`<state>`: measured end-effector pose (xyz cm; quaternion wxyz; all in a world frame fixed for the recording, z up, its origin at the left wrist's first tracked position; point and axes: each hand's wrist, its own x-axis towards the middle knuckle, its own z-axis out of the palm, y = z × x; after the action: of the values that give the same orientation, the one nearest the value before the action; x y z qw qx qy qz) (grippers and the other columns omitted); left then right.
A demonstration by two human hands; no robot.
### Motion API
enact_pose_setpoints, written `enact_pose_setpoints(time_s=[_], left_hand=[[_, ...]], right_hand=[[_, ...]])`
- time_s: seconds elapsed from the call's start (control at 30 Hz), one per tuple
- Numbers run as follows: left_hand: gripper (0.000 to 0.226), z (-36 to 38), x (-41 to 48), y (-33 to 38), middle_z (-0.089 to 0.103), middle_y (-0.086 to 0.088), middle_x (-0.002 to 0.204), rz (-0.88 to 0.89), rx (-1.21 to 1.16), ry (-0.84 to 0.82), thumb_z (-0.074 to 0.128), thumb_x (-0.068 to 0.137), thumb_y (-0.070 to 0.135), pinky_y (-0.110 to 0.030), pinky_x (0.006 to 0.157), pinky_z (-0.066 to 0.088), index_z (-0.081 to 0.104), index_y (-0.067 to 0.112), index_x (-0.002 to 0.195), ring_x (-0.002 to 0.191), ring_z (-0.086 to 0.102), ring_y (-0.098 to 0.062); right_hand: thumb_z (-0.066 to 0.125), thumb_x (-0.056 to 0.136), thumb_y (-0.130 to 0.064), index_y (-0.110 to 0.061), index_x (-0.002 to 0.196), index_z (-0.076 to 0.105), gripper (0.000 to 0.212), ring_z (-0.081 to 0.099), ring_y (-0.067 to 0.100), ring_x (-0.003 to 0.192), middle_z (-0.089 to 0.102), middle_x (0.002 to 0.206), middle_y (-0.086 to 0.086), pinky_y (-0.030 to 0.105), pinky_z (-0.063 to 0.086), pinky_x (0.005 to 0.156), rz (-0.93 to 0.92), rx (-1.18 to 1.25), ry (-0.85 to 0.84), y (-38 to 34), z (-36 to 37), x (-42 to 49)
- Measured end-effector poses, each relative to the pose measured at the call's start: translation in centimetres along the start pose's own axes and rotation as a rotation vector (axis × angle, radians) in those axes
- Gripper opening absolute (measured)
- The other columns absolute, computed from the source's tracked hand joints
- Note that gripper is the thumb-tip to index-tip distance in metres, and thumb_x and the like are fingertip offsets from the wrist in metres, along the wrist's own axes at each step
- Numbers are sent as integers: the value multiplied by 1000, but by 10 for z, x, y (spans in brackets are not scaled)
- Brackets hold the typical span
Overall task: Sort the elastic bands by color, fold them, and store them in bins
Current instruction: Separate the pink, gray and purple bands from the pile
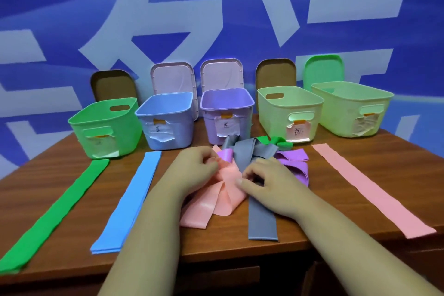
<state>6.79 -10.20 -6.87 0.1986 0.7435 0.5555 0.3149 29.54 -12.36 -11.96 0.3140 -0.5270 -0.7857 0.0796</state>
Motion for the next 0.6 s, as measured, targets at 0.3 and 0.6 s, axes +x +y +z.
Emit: enact_pose_setpoints(time_s=[0.3,0.6], left_hand=[[20,-6,11,29,77,15,92,120,-301,80,62,99,21,-20,69,54,79,32,94,80,69,0],[23,-14,40,79,71,10,70,83,-542,-15,58,100,11,-16,48,42,81,17,103,55,57,-5]], right_hand=[[59,91,-68,-40,92,66,29,55,8,100,61,93,-17,34,48,89,-14,85,30,-3,-7,-2],[56,106,-36,-22,86,59,24,58,6,77,62,78,-7,22,43,68,176,383,352,-9,-23,-9]])
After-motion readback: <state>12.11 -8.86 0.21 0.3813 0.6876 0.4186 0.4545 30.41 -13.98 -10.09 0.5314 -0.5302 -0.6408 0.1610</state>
